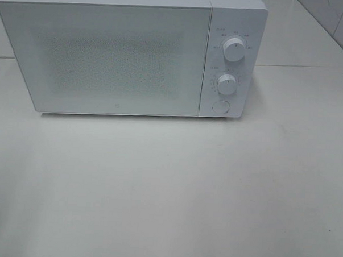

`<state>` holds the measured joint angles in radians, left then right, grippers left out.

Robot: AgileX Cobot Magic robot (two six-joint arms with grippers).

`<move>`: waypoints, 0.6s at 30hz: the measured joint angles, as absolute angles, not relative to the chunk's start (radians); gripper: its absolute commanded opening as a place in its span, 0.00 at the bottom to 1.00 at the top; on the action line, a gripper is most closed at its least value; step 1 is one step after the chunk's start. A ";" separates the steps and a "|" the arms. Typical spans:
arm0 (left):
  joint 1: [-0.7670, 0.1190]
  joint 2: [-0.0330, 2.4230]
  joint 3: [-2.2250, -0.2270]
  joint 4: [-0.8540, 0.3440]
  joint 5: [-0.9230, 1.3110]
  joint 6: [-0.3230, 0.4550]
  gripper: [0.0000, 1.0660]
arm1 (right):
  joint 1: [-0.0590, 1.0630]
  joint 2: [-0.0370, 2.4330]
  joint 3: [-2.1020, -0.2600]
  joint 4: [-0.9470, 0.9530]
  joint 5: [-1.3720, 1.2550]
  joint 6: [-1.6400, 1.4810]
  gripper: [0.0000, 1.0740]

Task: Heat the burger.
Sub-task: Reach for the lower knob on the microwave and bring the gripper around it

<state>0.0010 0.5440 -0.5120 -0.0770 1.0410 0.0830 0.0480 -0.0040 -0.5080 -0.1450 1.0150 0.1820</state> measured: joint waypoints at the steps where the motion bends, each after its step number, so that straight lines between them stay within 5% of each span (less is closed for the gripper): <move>1: 0.001 0.485 -0.512 -0.062 1.041 0.054 0.92 | 0.048 -0.004 -0.508 -0.145 1.015 0.182 0.62; 18: 0.001 0.075 -0.511 -0.039 1.041 0.028 0.92 | 0.048 -0.004 -0.508 -0.145 1.015 0.182 0.62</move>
<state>0.0010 0.0750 -0.5110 -0.0390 1.0410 0.0280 0.0480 -0.0040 -0.5080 -0.1450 1.0150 0.1820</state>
